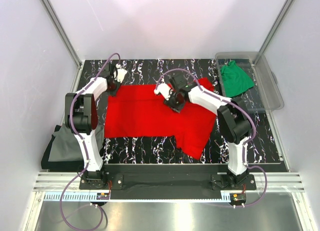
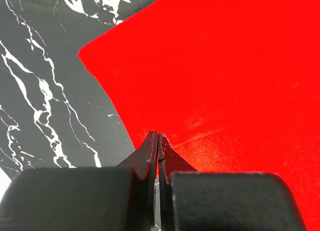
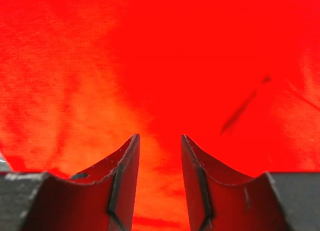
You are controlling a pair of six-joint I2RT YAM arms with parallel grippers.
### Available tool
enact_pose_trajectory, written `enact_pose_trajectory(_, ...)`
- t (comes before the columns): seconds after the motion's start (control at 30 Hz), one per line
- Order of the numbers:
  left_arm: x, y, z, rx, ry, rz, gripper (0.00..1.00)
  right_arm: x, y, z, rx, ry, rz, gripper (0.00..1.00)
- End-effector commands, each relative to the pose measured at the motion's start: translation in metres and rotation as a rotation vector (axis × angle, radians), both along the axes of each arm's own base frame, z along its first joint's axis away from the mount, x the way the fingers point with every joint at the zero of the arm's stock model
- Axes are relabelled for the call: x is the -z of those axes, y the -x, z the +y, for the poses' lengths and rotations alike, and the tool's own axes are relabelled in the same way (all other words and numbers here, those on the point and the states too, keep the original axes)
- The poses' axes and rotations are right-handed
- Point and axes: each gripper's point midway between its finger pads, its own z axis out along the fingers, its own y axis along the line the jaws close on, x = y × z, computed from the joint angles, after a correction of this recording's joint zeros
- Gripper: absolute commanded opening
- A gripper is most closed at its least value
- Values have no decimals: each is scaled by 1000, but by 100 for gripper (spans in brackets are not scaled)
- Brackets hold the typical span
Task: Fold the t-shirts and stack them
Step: Fold the tshirt
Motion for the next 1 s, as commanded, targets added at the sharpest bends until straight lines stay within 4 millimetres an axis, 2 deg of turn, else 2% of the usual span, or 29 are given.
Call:
enact_pose_trajectory(0.0,-33,-6,-7,37,3,-86,0,-34,-18,-10,72,13,-136,45)
enact_pose_trajectory(0.07,-34,-7,-8,39,-2,-91,1,-40,-38,-22,99,11,-172,45)
enact_pose_trajectory(0.1,-34,-6,-11,43,-2,-88,1,-44,-54,-24,127,-3,-186,44)
enact_pose_trajectory(0.13,-34,-6,-12,45,-5,-88,1,-46,-70,-39,171,-6,-193,44)
enact_pose_trajectory(0.17,-31,-5,-13,45,-7,-77,1,-45,-80,-46,193,-4,-199,44)
enact_pose_trajectory(0.2,-31,-5,-15,49,-7,-74,1,-53,-94,-49,204,-9,-229,43)
enact_pose_trajectory(0.23,-29,-4,-16,48,-4,-68,1,-41,-103,-56,219,8,-217,42)
enact_pose_trajectory(0.27,-26,-2,-16,45,-7,-52,1,-40,-113,-69,248,11,-221,42)
enact_pose_trajectory(0.3,-27,-4,-16,43,-7,-54,1,-44,-122,-73,259,4,-233,41)
enact_pose_trajectory(0.33,-27,-4,-16,40,-8,-51,1,-34,-127,-79,270,12,-220,41)
enact_pose_trajectory(0.4,-25,-7,-15,36,-17,-42,1,-33,-140,-92,297,14,-233,41)
enact_pose_trajectory(0.43,-24,-9,-15,39,-20,-38,1,-25,-143,-96,304,21,-224,40)
enact_pose_trajectory(0.47,-16,-8,-8,25,-53,-12,1,-25,-149,-103,320,21,-230,40)
enact_pose_trajectory(0.5,-19,-15,-7,25,-63,-23,1,-17,-152,-107,328,24,-221,40)
enact_pose_trajectory(0.57,-7,-20,0,19,-100,2,0,-13,-157,-110,338,25,-220,40)
enact_pose_trajectory(0.6,-9,-27,1,14,-107,-9,0,-7,-161,-114,346,32,-220,39)
enact_pose_trajectory(0.67,2,-31,5,4,-130,10,0,-4,-164,-118,356,32,-219,40)
enact_pose_trajectory(0.73,1,-41,5,1,-137,-4,0,2,-168,-128,377,35,-211,39)
enact_pose_trajectory(0.77,9,-42,6,-1,-143,12,0,4,-169,-131,384,38,-209,39)
enact_pose_trajectory(0.8,7,-47,7,-6,-146,2,0,8,-171,-135,391,44,-209,39)
enact_pose_trajectory(0.97,23,-57,18,-34,-174,31,0,15,-182,-158,429,53,-209,39)
